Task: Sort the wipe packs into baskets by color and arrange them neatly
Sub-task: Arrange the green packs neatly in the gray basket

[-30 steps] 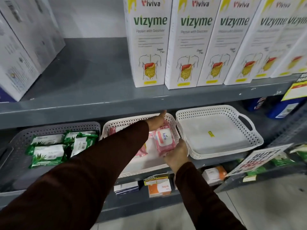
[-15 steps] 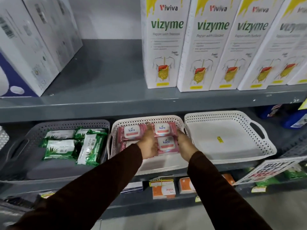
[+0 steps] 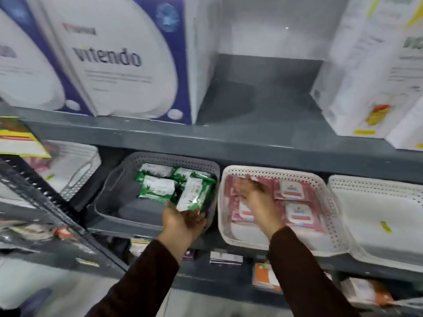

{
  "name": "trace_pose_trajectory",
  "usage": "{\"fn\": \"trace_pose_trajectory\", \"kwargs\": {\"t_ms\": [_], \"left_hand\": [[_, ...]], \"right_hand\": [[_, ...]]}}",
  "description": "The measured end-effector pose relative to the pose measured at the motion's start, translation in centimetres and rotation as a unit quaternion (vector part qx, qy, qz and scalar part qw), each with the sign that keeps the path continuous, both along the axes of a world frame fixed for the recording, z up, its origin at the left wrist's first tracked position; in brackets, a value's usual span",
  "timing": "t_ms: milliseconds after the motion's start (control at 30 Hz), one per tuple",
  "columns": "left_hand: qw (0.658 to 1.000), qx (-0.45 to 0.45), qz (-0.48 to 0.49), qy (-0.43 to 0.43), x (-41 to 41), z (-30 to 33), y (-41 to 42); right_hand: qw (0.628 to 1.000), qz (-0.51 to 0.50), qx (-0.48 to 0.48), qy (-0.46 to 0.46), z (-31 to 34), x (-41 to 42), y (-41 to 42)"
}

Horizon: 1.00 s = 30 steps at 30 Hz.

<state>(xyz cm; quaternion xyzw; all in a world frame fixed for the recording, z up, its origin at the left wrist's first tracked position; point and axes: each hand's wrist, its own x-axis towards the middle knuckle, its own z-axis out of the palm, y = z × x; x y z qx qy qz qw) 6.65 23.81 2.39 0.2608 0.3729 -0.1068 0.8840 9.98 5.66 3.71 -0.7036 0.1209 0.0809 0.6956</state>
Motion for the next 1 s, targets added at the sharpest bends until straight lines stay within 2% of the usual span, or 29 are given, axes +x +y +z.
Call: {"fn": "trace_pose_trajectory", "kwargs": {"t_ms": [67,133,233,300,367,567,700,767,867,933,1000], "left_hand": [[0.999,-0.032,-0.010,0.016,0.6,0.9,0.9],[0.998,-0.046,-0.035,0.035,1.2,1.1,3.0],[0.994,-0.070,-0.077,0.040,2.2,0.6,4.6],[0.992,-0.045,-0.099,0.064,2.8,0.3,5.2],[0.989,-0.013,-0.112,0.092,3.3,0.1,5.5],[0.976,0.069,-0.203,0.049,3.0,-0.7,7.6],[0.961,0.130,-0.245,0.006,2.7,-0.7,7.7],[0.952,0.173,-0.251,-0.018,3.5,-0.7,7.6],[0.943,0.224,-0.242,-0.048,5.1,-0.6,7.5],[0.941,0.220,-0.249,-0.070,5.8,-0.7,7.7],[0.935,0.228,-0.258,-0.083,6.0,-0.9,8.1]], "right_hand": [[0.999,0.039,-0.025,-0.026,0.3,1.9,3.6],[0.985,0.074,-0.136,-0.071,0.3,3.7,7.9],[0.927,0.142,-0.336,-0.092,-0.4,6.3,11.5],[0.887,0.185,-0.417,-0.063,-0.7,7.4,12.8],[0.861,0.178,-0.472,-0.056,-0.7,7.8,13.3],[0.840,0.134,-0.524,-0.035,0.5,5.2,14.0],[0.828,0.073,-0.551,-0.076,1.4,1.5,13.8],[0.840,0.014,-0.537,-0.081,1.5,0.4,13.7],[0.882,-0.033,-0.470,-0.024,1.5,0.2,13.5],[0.892,-0.008,-0.452,0.002,1.4,0.4,13.8],[0.885,0.039,-0.464,0.009,0.9,0.4,14.3]]}}
